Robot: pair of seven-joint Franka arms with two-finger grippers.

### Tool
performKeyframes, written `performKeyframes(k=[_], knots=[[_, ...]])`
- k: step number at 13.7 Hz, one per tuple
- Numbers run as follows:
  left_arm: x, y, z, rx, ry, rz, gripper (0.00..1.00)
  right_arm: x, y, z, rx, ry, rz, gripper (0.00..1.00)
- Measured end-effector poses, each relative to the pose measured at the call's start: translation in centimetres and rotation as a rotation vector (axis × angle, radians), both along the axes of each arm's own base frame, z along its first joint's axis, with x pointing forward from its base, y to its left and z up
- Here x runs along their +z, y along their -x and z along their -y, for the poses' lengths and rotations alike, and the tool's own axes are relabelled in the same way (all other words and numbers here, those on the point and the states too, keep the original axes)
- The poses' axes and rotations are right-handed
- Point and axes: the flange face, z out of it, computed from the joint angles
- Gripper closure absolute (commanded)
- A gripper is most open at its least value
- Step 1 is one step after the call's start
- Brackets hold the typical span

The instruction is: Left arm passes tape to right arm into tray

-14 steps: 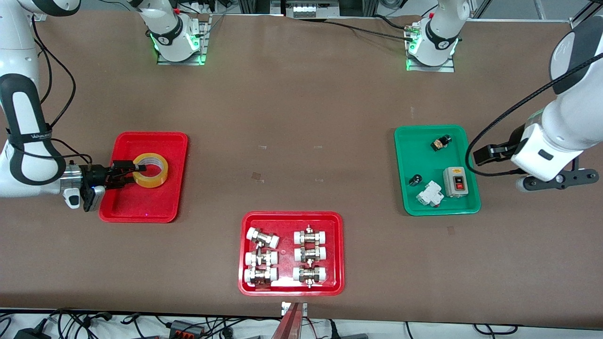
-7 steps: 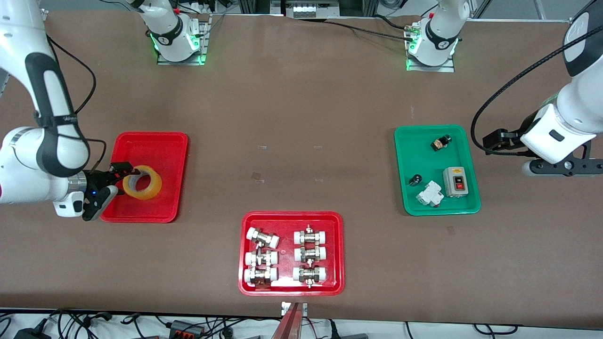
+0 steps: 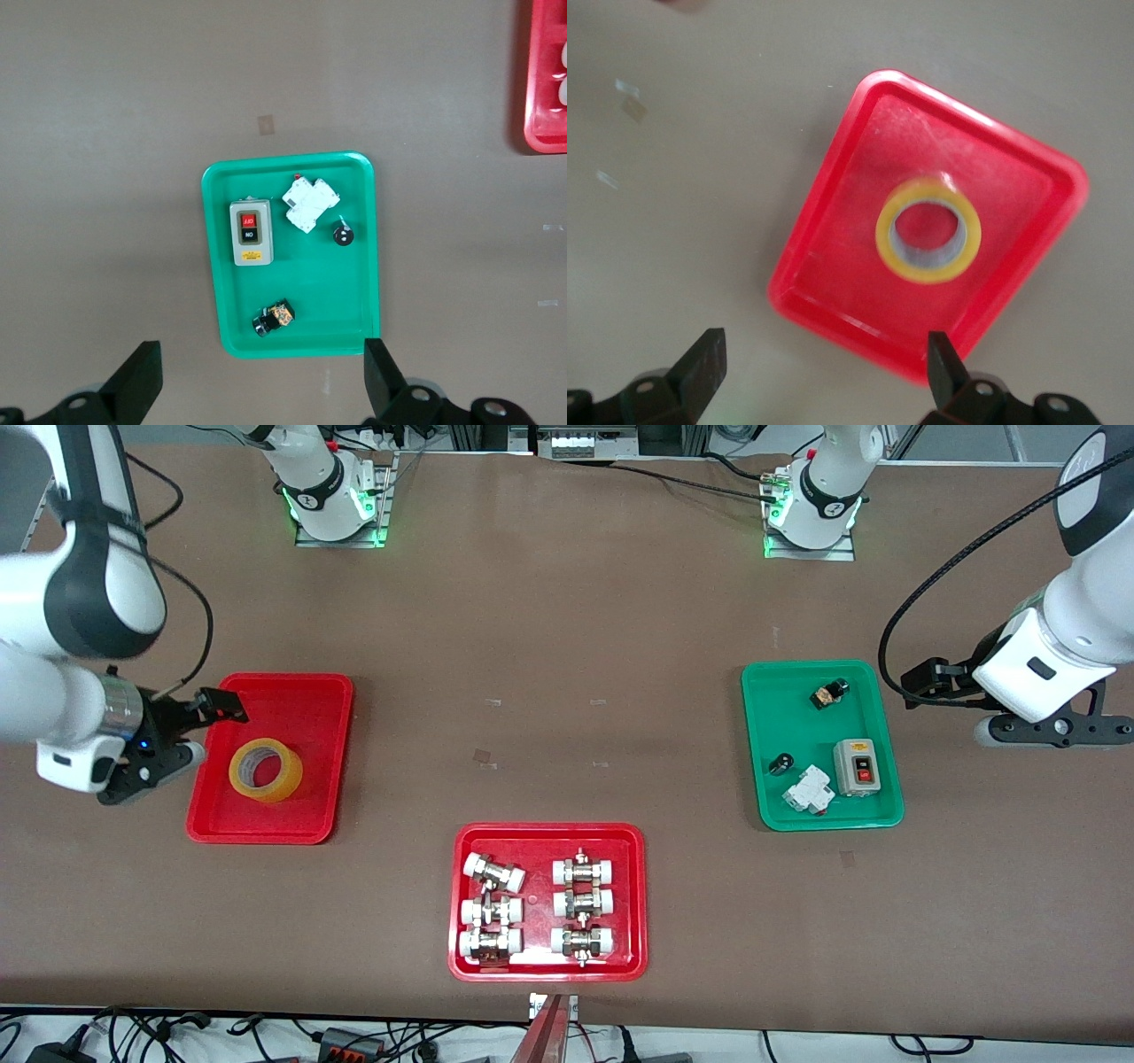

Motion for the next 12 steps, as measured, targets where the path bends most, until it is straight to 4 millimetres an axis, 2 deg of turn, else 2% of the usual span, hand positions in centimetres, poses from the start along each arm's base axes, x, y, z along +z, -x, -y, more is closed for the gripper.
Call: performKeyframes(k=[3,6,9,12], knots=[[-0.1,0.5,-0.7,0.031,0.014,-0.012,0.00,7.1,3.4,-2.1,-0.141,0.090,0.037,0.00],[-1.3,0.5,-2.8,0.066,0.039,-0.019,0.00,12.4,6.7,-3.6,-0.204,0.119,0.077,0.00],[-1.1,0.4,-3.7,0.057,0.043,-0.009,0.00,15.1,7.3,-2.7,-0.252,0.117,0.125,0.00],[-0.3,0.3,-4.2,0.033,0.047,0.009,0.00,16.2,6.8,-1.3,-0.384,0.123,0.148,0.00]])
